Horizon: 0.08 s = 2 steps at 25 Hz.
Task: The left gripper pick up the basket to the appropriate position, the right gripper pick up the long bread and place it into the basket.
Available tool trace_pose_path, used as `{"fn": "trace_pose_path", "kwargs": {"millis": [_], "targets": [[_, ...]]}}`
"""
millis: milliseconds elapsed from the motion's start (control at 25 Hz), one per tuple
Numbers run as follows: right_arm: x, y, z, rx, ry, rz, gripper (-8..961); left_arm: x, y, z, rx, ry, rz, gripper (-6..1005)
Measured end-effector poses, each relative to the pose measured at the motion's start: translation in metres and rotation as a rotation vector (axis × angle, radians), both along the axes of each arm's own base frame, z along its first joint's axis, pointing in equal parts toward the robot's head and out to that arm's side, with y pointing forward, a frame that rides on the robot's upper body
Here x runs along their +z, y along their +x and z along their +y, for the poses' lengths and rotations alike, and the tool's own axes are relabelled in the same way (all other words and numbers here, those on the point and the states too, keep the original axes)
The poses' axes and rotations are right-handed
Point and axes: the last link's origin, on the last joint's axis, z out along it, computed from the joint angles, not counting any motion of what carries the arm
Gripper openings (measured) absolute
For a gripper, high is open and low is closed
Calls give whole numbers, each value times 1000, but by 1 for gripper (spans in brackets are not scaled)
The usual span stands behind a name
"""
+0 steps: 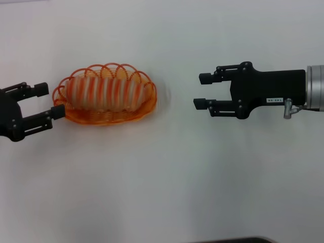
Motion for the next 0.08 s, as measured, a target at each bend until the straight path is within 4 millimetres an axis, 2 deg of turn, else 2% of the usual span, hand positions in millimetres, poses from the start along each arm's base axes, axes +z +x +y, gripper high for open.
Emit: {"fn": "trace_pose_path", "kwargs": {"millis": [80], "targets": [[0,0,1,1,0,0,626,-1,-1,-1,2,-3,1,702]]}}
